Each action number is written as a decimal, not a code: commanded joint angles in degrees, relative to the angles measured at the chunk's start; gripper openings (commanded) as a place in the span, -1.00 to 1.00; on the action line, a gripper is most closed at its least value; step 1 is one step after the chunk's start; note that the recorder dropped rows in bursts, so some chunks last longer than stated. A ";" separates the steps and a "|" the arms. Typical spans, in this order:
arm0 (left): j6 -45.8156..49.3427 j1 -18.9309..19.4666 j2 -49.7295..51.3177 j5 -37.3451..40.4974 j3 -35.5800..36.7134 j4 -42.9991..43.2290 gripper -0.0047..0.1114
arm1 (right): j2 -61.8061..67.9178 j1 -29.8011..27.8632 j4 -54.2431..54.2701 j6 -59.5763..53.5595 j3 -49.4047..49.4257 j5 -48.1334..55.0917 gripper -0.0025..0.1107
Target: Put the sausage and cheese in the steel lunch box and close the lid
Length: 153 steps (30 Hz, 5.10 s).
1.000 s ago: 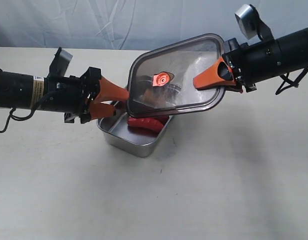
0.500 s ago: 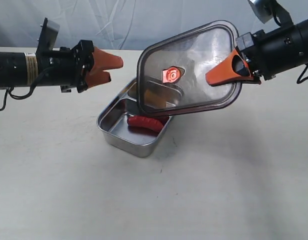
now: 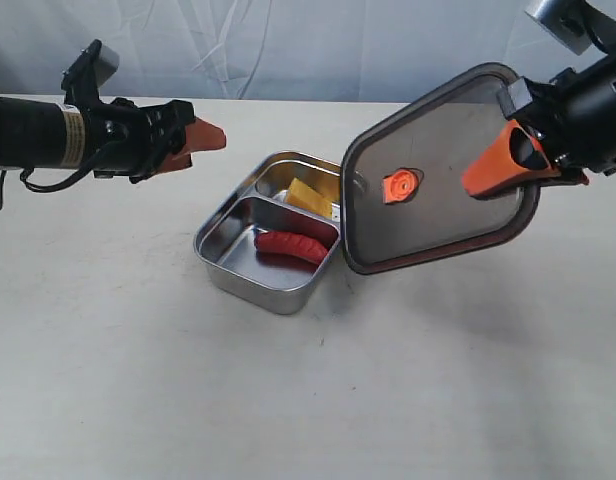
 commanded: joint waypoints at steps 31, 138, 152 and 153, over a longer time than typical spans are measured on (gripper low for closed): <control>1.10 -11.36 11.98 -6.54 -11.30 1.59 0.15 | -11.00 4.37 26.72 -16.28 23.73 -10.53 -0.97; -14.52 9.36 2.55 -23.97 -22.39 15.94 -0.46 | -21.65 4.37 28.66 -14.32 23.47 -17.30 -0.97; -14.52 13.18 2.55 -31.56 -12.22 10.55 -0.32 | 13.04 3.83 28.74 -21.17 0.33 0.45 -0.97; -14.52 13.18 2.55 -31.56 -11.60 10.14 -0.32 | 14.75 3.68 30.00 -21.17 0.21 0.45 -0.97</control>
